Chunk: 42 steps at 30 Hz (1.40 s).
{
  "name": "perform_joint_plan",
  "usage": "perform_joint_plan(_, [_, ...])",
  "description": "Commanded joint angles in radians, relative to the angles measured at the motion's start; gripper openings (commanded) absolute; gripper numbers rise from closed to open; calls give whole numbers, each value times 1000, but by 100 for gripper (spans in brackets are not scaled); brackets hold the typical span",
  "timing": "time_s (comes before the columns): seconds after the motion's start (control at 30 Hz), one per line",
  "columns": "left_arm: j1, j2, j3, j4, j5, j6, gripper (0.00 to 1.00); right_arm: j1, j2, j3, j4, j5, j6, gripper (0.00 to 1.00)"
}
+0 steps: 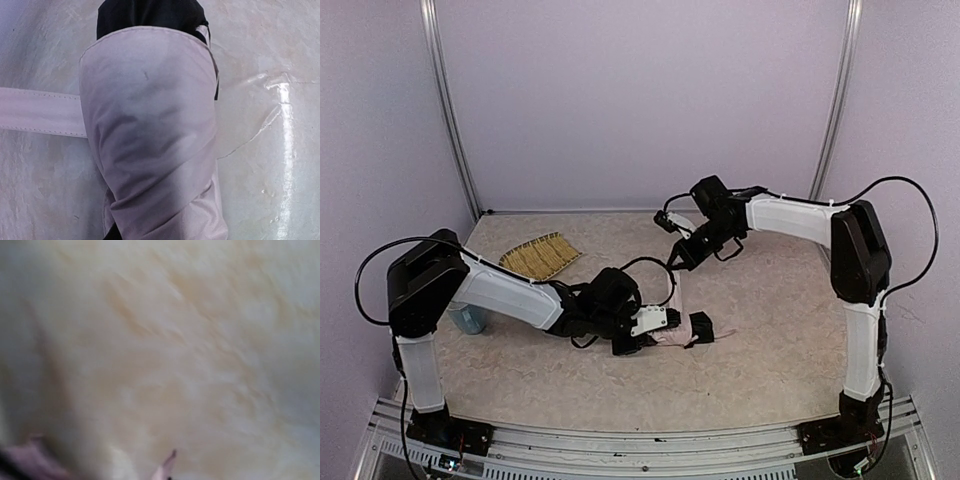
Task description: Put away the umbrella
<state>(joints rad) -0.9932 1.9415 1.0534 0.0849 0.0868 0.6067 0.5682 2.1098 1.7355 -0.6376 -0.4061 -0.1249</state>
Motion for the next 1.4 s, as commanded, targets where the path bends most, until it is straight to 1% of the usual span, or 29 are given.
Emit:
perform_joint_plan(0.0, [73,96,41,-134,298,-178,0,-26,-205,-42,261,-163,42,0])
perform_joint_plan(0.07, [112,124,74,-137,357,-230,0,-17,-256,-109,303,-245,68,0])
perform_joint_plan(0.23, [184,151,101,-114,449,-339,0,21,-364,-296,411,-398,120,0])
perform_joint_plan(0.3, [215,157,108,-98,469,-387,0,37,-406,-365,442,-394,126,0])
perform_joint_plan(0.37, [236,172,132,-116,488,-409,0,55,-426,-425,465,-398,127,0])
perform_joint_plan(0.47, [251,213,211,-202,485,-415,0,104,-432,-475,453,-417,86,0])
perform_joint_plan(0.57, [271,273,298,-293,491,-421,0,186,-433,-502,397,-351,-18,0])
perform_joint_plan(0.67, [293,301,344,-340,501,-429,0,258,-440,-550,398,-276,-97,0])
perform_joint_plan(0.87, [351,327,386,-405,526,-445,0,350,-443,-679,413,-56,-162,0])
perform_joint_plan(0.97, [374,344,408,-454,536,-438,0,362,-422,-736,395,-5,-178,0])
perform_joint_plan(1.07, [383,350,425,-513,511,-418,0,369,-393,-791,401,69,-163,0])
perform_joint_plan(1.23, [391,332,401,-496,514,-431,0,376,-318,-843,477,208,-127,0])
perform_joint_plan(1.37, [393,333,400,-503,494,-429,2,369,-254,-849,502,247,-117,0])
